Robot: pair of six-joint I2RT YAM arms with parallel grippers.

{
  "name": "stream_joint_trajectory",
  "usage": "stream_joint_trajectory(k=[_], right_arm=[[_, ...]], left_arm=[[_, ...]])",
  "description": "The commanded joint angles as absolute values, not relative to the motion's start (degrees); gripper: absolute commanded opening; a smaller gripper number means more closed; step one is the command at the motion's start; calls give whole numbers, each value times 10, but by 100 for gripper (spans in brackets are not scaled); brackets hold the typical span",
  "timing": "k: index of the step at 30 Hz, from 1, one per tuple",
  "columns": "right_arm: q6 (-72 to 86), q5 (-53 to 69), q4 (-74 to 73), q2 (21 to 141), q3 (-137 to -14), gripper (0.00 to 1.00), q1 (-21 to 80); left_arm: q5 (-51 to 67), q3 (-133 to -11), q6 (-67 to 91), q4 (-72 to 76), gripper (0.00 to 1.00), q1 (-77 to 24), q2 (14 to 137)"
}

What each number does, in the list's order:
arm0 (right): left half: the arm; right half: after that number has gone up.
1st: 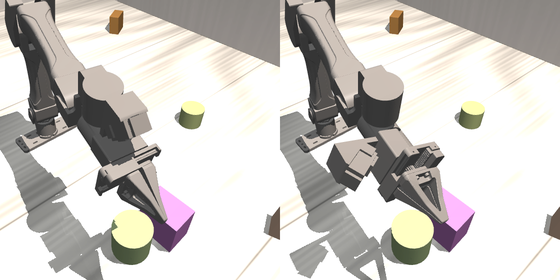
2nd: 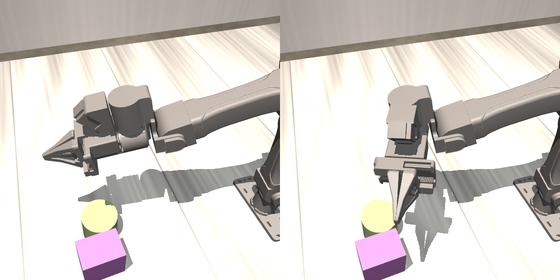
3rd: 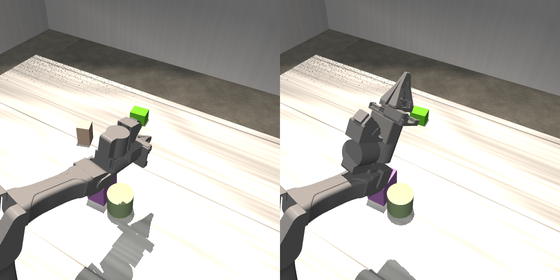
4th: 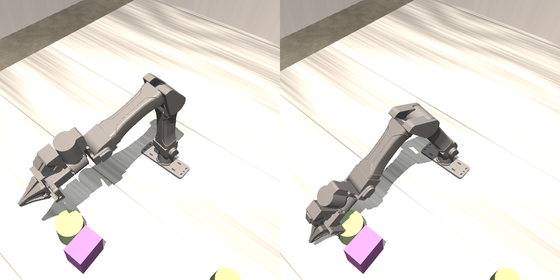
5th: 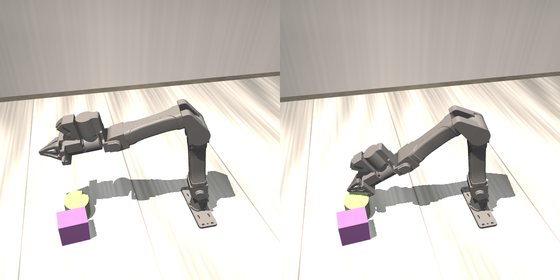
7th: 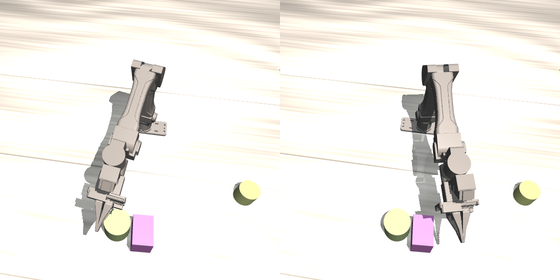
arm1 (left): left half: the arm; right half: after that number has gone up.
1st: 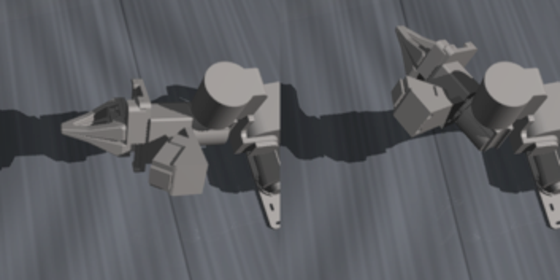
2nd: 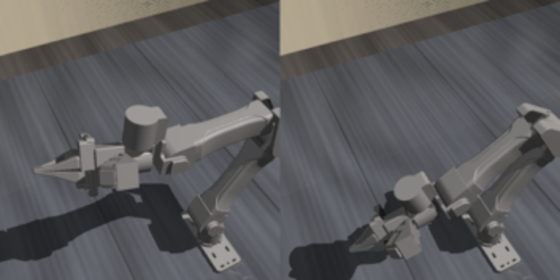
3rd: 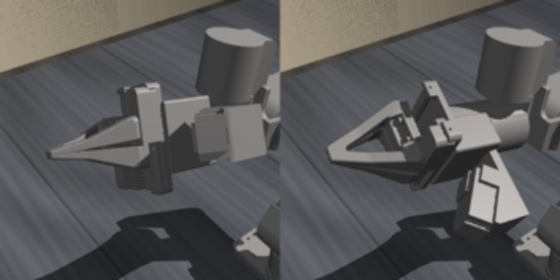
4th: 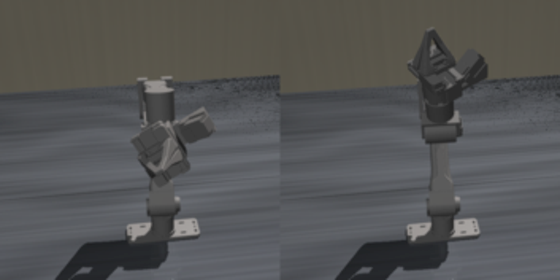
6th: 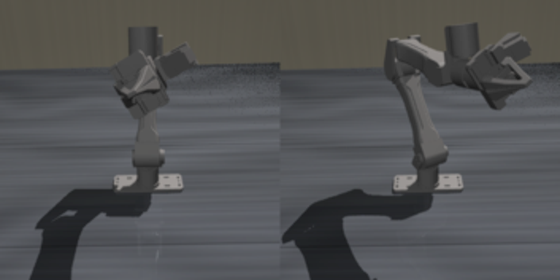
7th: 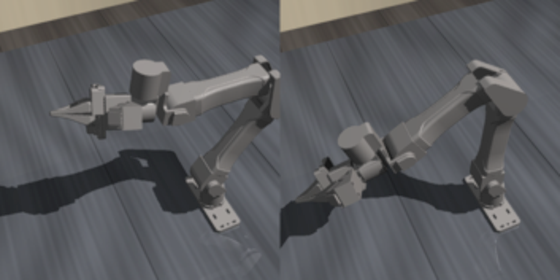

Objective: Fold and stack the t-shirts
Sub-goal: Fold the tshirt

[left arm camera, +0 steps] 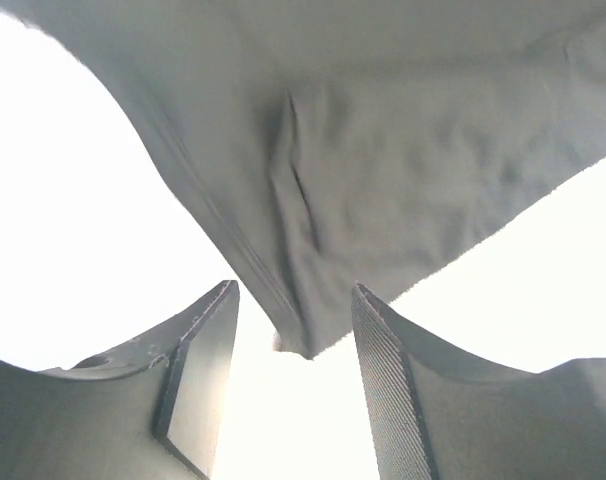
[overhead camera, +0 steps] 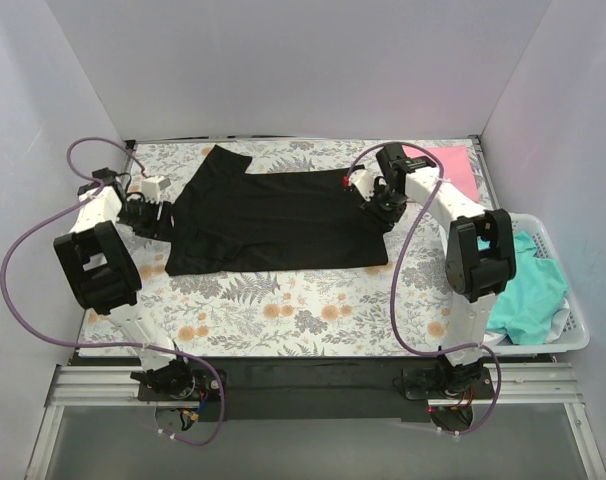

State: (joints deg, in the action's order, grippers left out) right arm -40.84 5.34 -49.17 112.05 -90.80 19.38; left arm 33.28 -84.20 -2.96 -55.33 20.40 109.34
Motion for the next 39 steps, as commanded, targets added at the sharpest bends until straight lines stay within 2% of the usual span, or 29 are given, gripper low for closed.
stream_joint_trajectory(k=[1, 5, 6, 7, 8, 11, 12, 13, 17, 25, 29, 31, 33, 34, 35, 36, 37, 39], right_arm=[[-360, 133, -528, 1056, -882, 46, 196], [-327, 132, -526, 1065, -856, 46, 196], [-323, 132, -524, 1066, -850, 48, 194], [-318, 134, -524, 1069, -846, 49, 192], [-313, 136, -524, 1070, -838, 52, 190], [-296, 135, -519, 1079, -833, 56, 182], [-294, 135, -517, 1086, -833, 63, 178], [-286, 133, -517, 1091, -835, 66, 178], [-269, 141, -519, 1109, -838, 69, 171], [-258, 134, -503, 1151, -822, 66, 170], [-258, 137, -498, 1160, -806, 54, 170], [-259, 141, -498, 1159, -801, 44, 171], [-260, 145, -498, 1158, -795, 34, 170], [-260, 146, -498, 1156, -793, 24, 170], [-260, 146, -498, 1154, -792, 18, 170], [-260, 145, -500, 1153, -789, 7, 170], [-260, 144, -500, 1152, -788, 2, 170], [-262, 141, -502, 1145, -781, 1, 170]], left_arm=[[380, -780, -10, -585, 48, 208, 1015], [344, -705, 25, -532, 51, 209, 992], [338, -698, 35, -513, 57, 213, 987], [333, -694, 38, -507, 58, 213, 985], [321, -687, 42, -502, 67, 214, 984], [300, -679, 44, -490, 68, 216, 982], [294, -677, 44, -480, 68, 217, 981], [287, -675, 46, -476, 68, 217, 979], [273, -679, 44, -476, 69, 218, 990], [263, -654, 38, -470, 70, 219, 1010], [264, -646, 34, -465, 70, 220, 1022], [258, -642, 34, -457, 65, 219, 1026], [251, -635, 33, -452, 53, 219, 1027], [246, -633, 34, -450, 47, 219, 1027], [237, -632, 34, -450, 36, 220, 1028], [232, -634, 39, -453, 29, 219, 1032], [226, -635, 40, -456, 23, 219, 1032], [215, -635, 40, -470, 7, 221, 1033]])
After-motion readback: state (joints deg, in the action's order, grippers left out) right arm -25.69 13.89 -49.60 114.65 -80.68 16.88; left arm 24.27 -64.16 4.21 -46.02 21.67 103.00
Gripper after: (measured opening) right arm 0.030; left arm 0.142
